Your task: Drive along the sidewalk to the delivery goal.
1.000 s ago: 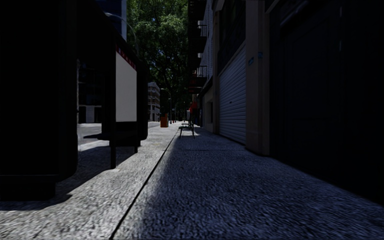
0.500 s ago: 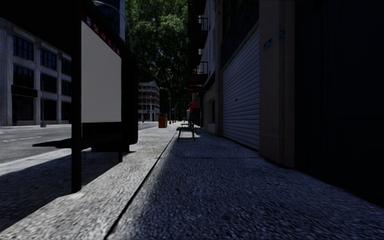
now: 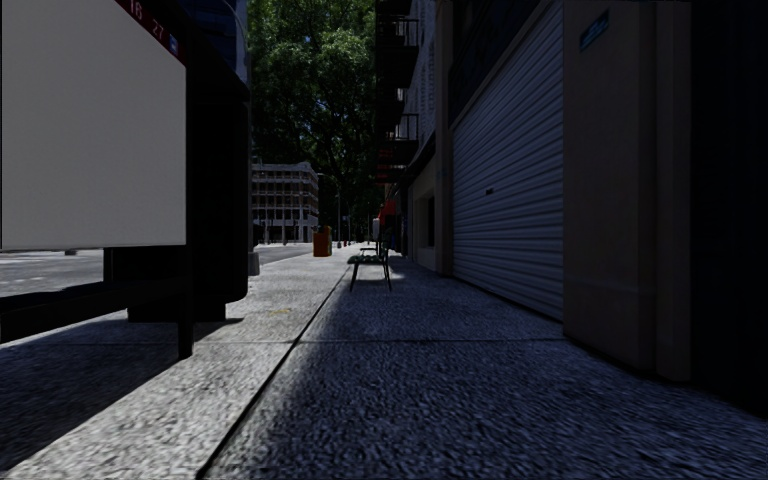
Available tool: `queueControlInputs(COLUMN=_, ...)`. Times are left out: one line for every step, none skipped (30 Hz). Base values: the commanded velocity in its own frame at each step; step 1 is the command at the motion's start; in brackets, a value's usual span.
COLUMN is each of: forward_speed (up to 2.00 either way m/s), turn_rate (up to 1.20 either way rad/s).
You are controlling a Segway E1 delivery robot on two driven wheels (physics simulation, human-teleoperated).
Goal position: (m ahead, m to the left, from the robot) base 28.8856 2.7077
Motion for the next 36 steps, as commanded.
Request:
queueControlInputs(forward_speed=2.00, turn_rate=0.00)
queueControlInputs(forward_speed=2.00, turn_rate=0.00)
queueControlInputs(forward_speed=2.00, turn_rate=0.00)
queueControlInputs(forward_speed=2.00, turn_rate=0.00)
queueControlInputs(forward_speed=2.00, turn_rate=0.00)
queueControlInputs(forward_speed=2.00, turn_rate=0.00)
queueControlInputs(forward_speed=2.00, turn_rate=0.00)
queueControlInputs(forward_speed=2.00, turn_rate=0.00)
queueControlInputs(forward_speed=2.00, turn_rate=0.00)
queueControlInputs(forward_speed=2.00, turn_rate=0.00)
queueControlInputs(forward_speed=2.00, turn_rate=0.00)
queueControlInputs(forward_speed=2.00, turn_rate=0.00)
queueControlInputs(forward_speed=2.00, turn_rate=0.00)
queueControlInputs(forward_speed=2.00, turn_rate=0.00)
queueControlInputs(forward_speed=2.00, turn_rate=0.00)
queueControlInputs(forward_speed=2.00, turn_rate=0.00)
queueControlInputs(forward_speed=2.00, turn_rate=0.00)
queueControlInputs(forward_speed=2.00, turn_rate=0.00)
queueControlInputs(forward_speed=2.00, turn_rate=0.00)
queueControlInputs(forward_speed=2.00, turn_rate=0.00)
queueControlInputs(forward_speed=2.00, turn_rate=0.00)
queueControlInputs(forward_speed=2.00, turn_rate=0.00)
queueControlInputs(forward_speed=2.00, turn_rate=0.00)
queueControlInputs(forward_speed=2.00, turn_rate=0.00)
queueControlInputs(forward_speed=2.00, turn_rate=0.00)
queueControlInputs(forward_speed=2.00, turn_rate=0.00)
queueControlInputs(forward_speed=2.00, turn_rate=0.00)
queueControlInputs(forward_speed=2.00, turn_rate=0.00)
queueControlInputs(forward_speed=2.00, turn_rate=0.00)
queueControlInputs(forward_speed=2.00, turn_rate=0.00)
queueControlInputs(forward_speed=2.00, turn_rate=0.04)
queueControlInputs(forward_speed=2.00, turn_rate=0.06)
queueControlInputs(forward_speed=2.00, turn_rate=0.06)
queueControlInputs(forward_speed=2.00, turn_rate=0.07)
queueControlInputs(forward_speed=2.00, turn_rate=0.12)
queueControlInputs(forward_speed=2.00, turn_rate=0.21)
